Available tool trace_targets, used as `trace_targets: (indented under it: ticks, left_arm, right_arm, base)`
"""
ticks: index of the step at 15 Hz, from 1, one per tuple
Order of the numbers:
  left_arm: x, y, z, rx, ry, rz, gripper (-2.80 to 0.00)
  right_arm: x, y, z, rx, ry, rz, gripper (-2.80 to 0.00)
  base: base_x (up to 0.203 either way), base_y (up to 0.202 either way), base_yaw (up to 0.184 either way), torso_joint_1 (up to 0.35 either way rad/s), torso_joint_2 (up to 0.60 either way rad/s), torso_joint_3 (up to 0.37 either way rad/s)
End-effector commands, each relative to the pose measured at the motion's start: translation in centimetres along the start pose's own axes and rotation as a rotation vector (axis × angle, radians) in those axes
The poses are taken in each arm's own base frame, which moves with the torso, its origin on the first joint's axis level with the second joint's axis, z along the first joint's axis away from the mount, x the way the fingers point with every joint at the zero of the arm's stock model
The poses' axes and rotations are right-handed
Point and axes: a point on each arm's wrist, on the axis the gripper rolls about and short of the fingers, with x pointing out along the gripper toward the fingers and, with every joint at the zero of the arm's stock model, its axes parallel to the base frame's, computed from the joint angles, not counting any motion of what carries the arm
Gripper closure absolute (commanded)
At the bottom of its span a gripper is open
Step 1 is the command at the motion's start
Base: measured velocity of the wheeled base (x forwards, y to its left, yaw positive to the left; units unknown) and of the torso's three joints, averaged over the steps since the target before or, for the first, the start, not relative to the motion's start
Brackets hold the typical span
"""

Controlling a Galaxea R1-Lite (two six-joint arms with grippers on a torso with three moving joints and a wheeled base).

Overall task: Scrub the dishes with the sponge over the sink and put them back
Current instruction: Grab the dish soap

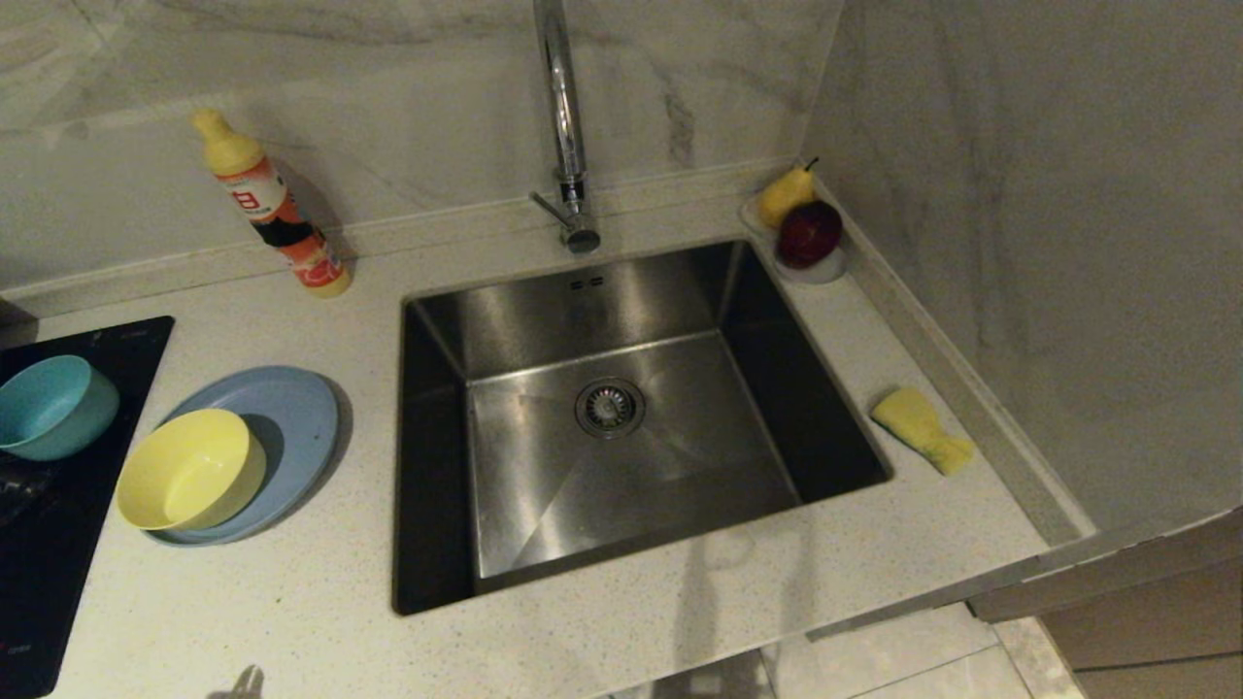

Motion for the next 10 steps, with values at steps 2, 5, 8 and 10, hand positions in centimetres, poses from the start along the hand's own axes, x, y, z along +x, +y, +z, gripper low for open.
trace_targets:
  ticks: [2, 5, 8, 10]
  left_arm:
    - [0.21, -0.03, -1.13, 0.001, 0.04, 0.0, 0.0]
    - [0.21, -0.03, -1.13, 0.006, 0.04, -0.001, 0.0]
    - [0.21, -0.04, -1.15, 0.025, 0.042, -0.004, 0.0]
    - [0.21, -0.04, -1.13, 0.023, 0.04, -0.004, 0.0]
  right_arm:
    - [-0.01, 0.0, 0.0, 0.0, -0.002, 0.002, 0.0]
    - [-0.01, 0.0, -0.01, 0.0, -0.002, 0.0, 0.0]
    - [-0.01, 0.0, 0.0, 0.0, -0.002, 0.0, 0.0]
    - [-0.01, 0.0, 0.0, -0.001, -0.002, 0.0, 0.0]
  base:
    - [0.0, 0.0, 0.0, 0.0, 0.0, 0.0]
    - [0.0, 0.0, 0.0, 0.0, 0.0, 0.0]
    - [0.0, 0.0, 0.0, 0.0, 0.0, 0.0]
    - [0.0, 0.0, 0.0, 0.0, 0.0, 0.0]
